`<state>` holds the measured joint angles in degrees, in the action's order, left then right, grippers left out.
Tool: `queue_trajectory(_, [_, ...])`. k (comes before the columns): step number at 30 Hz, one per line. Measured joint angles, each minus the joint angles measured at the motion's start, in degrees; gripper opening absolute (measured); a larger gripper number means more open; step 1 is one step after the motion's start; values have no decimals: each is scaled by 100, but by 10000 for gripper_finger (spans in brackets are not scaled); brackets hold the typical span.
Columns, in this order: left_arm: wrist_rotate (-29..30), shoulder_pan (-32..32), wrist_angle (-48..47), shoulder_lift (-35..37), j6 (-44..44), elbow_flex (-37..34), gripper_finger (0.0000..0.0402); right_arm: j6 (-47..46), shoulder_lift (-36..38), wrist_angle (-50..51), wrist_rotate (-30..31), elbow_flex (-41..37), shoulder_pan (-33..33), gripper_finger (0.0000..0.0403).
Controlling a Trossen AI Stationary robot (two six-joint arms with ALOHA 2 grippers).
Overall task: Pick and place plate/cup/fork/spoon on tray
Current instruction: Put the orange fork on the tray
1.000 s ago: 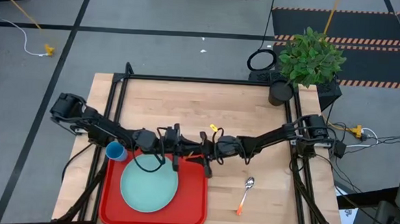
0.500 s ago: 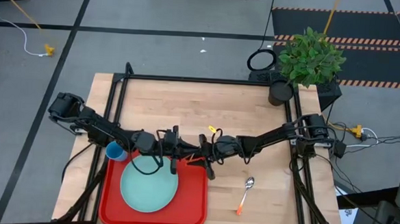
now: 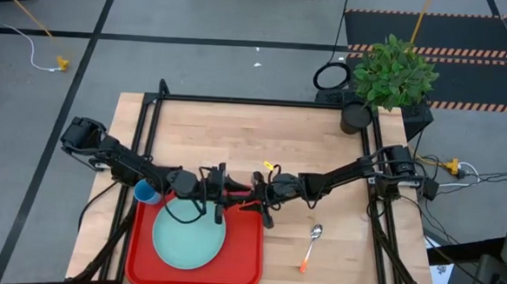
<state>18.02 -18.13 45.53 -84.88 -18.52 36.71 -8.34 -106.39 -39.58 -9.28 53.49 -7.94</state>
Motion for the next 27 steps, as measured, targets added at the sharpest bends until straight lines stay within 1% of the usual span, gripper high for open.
queue_trajectory(3, [-38,6,-28,0,0,0,161,1,0,69,0,0,0,54])
queue_trajectory(6, [-301,4,-272,160,18,-7,176,2,0,130,-1,0,0,54])
queue_trajectory(9, [-378,-7,-783,429,-22,-7,181,2,0,187,-30,0,0,54])
queue_trajectory(14, [-466,-9,-1577,1026,146,-9,182,2,0,255,-446,0,-1,54])
queue_trajectory(18, [-481,93,-1891,1462,632,-11,182,2,2,263,-619,1,0,54])
queue_trajectory(21, [-474,225,-2055,1698,1154,-11,182,2,2,261,-813,2,0,54])
queue_trajectory(24, [-593,314,-2102,1710,1838,-12,182,24,4,261,-1049,2,-4,54])
queue_trajectory(27, [-689,350,-2076,1625,2191,-15,192,-84,7,279,-1370,2,0,54])
